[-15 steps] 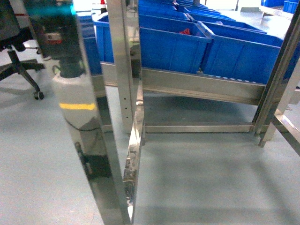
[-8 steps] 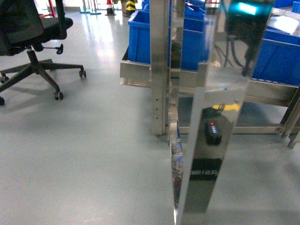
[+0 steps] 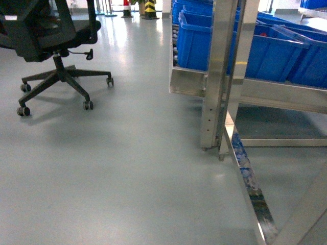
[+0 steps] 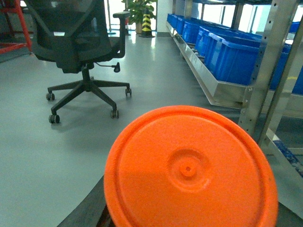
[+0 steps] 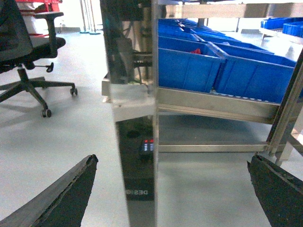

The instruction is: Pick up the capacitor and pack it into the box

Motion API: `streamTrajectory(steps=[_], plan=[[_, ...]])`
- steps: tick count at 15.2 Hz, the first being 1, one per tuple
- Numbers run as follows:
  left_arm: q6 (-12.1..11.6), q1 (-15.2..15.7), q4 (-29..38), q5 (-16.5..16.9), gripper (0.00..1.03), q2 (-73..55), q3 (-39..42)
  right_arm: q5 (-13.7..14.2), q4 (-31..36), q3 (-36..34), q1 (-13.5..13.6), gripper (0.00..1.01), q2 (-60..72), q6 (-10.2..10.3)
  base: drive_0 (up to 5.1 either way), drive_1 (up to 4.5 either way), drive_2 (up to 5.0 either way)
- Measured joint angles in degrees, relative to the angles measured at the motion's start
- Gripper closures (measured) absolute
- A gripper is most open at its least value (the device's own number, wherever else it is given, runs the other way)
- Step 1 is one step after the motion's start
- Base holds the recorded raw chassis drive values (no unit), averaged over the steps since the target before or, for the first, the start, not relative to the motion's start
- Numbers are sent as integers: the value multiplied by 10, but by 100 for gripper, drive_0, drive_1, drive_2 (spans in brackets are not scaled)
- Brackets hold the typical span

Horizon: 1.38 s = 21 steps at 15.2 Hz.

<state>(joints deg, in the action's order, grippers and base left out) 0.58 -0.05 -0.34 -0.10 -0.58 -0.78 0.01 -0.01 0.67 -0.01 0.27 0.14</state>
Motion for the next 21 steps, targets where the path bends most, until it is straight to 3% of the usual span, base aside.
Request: streamTrajectory(steps=[21], plan=[[0,0,0,1,59,0,0,0,-4,0,0,3,0,0,-505,240,240]])
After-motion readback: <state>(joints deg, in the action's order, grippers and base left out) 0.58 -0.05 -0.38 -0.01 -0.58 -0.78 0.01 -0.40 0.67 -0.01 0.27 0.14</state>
